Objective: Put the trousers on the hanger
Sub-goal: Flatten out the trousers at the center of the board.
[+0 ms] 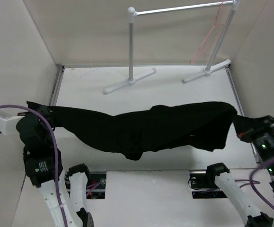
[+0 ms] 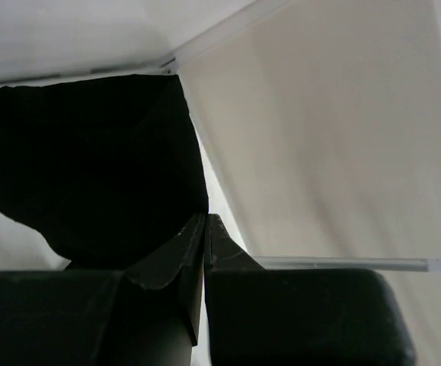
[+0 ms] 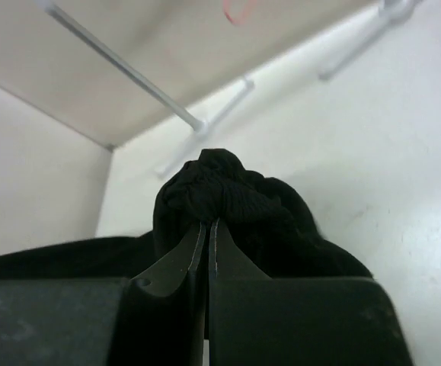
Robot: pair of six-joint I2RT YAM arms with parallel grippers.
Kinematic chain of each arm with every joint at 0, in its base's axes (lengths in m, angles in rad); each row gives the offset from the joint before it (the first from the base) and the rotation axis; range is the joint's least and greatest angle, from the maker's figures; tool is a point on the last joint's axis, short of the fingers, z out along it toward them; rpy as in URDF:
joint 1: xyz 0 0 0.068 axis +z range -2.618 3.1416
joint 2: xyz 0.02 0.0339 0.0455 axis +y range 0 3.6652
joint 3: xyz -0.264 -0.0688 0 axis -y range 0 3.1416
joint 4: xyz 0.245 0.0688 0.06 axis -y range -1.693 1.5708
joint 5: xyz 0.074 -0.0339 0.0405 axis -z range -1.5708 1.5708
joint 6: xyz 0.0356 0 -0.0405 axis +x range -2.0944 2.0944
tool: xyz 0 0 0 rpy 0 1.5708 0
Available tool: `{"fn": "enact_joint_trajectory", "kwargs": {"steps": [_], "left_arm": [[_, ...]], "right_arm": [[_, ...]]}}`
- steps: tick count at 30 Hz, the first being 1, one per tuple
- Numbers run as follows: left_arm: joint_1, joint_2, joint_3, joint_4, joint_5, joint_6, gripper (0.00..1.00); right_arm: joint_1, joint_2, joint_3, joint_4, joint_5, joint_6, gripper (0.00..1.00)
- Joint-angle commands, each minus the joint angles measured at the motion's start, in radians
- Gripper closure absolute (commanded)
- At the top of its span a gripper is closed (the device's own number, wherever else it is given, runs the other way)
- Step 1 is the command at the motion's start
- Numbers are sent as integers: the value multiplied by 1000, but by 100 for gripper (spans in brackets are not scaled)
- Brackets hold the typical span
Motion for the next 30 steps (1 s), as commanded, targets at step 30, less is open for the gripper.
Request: {"fn": "enact_joint_trajectory", "kwargs": {"steps": [30], "left_arm": [[-110,646,30,213,-296,205,99]], "right_arm": [[-325,439,-427,598,94,32,100]]}}
